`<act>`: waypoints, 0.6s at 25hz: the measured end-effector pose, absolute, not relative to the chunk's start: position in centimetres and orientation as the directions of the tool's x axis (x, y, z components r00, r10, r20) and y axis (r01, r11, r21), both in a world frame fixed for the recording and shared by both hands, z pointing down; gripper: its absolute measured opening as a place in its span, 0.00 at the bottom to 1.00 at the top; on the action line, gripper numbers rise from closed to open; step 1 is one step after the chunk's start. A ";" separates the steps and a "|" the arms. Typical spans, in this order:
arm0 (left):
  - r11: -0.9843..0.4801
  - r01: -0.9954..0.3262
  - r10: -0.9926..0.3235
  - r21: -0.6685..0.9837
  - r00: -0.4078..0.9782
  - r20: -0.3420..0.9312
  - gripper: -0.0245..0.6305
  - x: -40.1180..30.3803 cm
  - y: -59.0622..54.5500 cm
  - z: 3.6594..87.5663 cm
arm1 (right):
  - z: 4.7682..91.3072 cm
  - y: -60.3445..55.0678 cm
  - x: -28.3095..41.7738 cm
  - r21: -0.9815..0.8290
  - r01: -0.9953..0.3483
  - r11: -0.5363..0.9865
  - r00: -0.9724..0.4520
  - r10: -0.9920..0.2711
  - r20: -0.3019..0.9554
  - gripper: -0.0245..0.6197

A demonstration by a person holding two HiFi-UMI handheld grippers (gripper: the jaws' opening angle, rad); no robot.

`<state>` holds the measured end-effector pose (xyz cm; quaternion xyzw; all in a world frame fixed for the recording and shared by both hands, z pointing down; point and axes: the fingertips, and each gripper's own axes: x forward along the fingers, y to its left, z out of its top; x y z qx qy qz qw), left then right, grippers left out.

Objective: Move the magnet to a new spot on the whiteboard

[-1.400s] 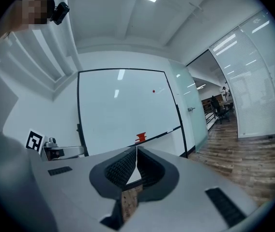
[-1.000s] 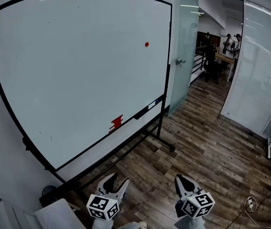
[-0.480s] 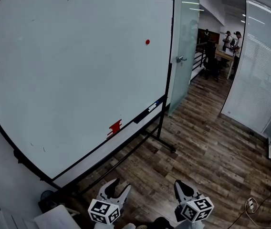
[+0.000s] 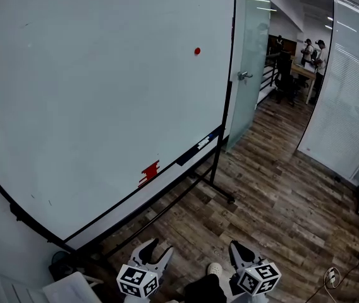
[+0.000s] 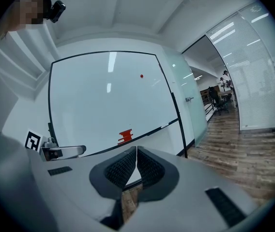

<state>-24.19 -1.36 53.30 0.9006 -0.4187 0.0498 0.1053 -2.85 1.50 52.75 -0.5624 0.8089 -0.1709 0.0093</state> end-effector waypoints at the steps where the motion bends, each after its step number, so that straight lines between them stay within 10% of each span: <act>1: -0.626 -0.766 -0.745 0.147 0.643 0.177 0.35 -23.8 -2.1 53.1 | 52.6 0.7 -2.5 -0.288 -0.905 0.314 -0.371 -0.912 0.174 0.08; 15: -0.625 -0.769 -0.759 0.132 0.639 0.130 0.35 -14.9 -14.9 51.1 | 49.5 -12.6 6.4 -0.235 -0.908 0.346 -0.384 -0.913 0.139 0.08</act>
